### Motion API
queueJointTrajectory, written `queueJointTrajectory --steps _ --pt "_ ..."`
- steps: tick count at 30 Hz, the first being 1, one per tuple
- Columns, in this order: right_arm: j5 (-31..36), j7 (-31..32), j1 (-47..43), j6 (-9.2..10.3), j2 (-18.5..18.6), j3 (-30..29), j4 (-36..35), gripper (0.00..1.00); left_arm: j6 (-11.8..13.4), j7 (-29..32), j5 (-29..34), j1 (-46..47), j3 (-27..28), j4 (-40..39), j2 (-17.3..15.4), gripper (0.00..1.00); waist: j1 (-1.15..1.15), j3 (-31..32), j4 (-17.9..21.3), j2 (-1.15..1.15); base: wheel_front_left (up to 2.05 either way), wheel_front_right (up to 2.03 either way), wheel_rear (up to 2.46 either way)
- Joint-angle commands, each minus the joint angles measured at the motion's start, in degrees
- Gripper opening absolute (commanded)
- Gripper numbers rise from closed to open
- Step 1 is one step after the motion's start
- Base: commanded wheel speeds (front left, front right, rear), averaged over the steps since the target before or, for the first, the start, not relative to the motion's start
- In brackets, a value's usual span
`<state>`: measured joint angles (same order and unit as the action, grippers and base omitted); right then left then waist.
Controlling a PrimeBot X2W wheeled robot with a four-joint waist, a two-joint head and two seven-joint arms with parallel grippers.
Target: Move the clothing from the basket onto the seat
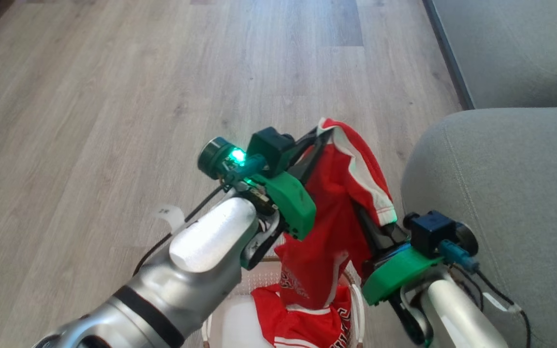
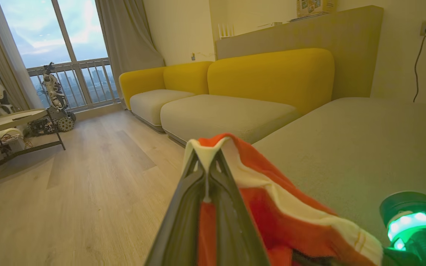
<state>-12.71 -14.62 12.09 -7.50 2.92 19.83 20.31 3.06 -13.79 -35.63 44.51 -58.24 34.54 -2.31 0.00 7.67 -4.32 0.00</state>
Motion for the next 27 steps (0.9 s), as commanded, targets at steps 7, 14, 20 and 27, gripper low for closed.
queueJointTrajectory --steps 7,14,20,27 --pt "4.29 -0.38 2.04 0.01 -0.04 -2.37 -6.1 0.0 0.77 -1.11 -0.95 0.58 5.59 0.61 -1.28 1.0 0.0 -0.58 2.39 0.0 0.0 0.0 0.0" --pt "8.78 -0.38 3.39 0.01 -0.04 -7.08 -8.0 0.0 0.98 -1.19 0.59 -4.01 9.21 -1.37 -1.62 1.0 0.0 -1.22 4.87 0.0 0.0 0.0 0.0" --pt "11.43 -0.38 3.56 0.01 1.28 -11.24 -9.0 0.0 0.31 -1.19 3.2 -8.3 10.71 -2.85 -1.53 1.0 0.0 -1.93 7.85 0.0 0.0 0.0 0.0" --pt "12.39 -0.38 2.92 0.01 4.07 -14.85 -11.14 0.0 -0.31 -1.2 5.67 -12.26 11.91 -4.02 -1.07 1.0 0.0 -3.17 12.81 0.0 0.0 0.0 0.0"
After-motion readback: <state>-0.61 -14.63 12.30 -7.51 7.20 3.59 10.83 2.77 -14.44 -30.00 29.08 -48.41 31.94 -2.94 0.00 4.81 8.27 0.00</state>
